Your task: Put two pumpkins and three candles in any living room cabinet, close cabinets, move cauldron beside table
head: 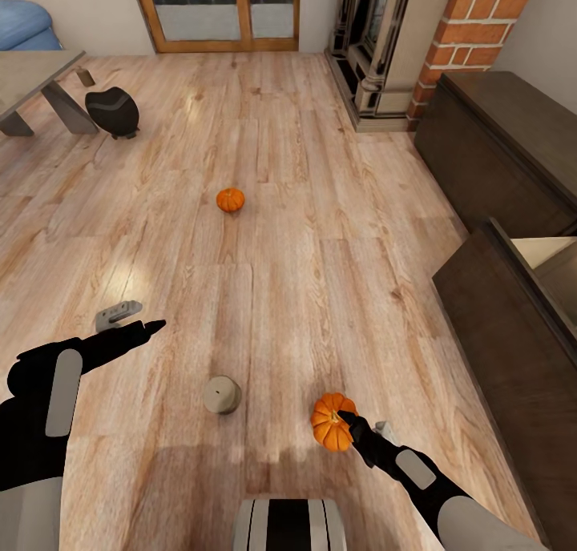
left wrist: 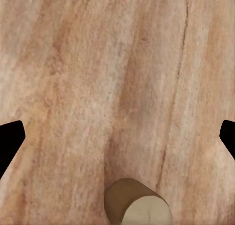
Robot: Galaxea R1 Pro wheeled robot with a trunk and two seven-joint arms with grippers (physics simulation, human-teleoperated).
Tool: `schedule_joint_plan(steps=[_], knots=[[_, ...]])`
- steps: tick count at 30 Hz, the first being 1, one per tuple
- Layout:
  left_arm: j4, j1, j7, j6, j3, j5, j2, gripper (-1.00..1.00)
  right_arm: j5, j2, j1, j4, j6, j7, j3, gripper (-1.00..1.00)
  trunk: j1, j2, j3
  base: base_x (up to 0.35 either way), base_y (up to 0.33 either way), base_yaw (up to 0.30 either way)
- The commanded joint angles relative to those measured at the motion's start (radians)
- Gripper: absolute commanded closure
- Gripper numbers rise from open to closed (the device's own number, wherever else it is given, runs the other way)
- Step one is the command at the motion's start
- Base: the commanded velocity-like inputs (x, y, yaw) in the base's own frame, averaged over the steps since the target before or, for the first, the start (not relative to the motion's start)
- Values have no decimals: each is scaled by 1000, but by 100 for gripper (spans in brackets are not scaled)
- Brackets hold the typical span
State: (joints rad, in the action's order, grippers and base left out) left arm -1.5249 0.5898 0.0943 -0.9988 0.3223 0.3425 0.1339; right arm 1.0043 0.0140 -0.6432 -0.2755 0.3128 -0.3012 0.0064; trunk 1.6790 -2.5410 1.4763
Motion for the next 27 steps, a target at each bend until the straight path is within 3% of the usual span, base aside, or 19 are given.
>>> schedule_joint_plan(steps=[1,18,27], knots=[[0,1,10,-4,1,-8,0,-100,-12,0,0,6,1,24,11,100,0,0,1,0,0,0],[-1,1,10,-4,1,-8,0,-100,-12,1,0,1,2,13,14,100,0,0,1,0,0,0],[0,1,9,-5,1,-8,-2,-100,-12,3,0,-1,2,9,14,100,-4,2,-34,0,0,0]])
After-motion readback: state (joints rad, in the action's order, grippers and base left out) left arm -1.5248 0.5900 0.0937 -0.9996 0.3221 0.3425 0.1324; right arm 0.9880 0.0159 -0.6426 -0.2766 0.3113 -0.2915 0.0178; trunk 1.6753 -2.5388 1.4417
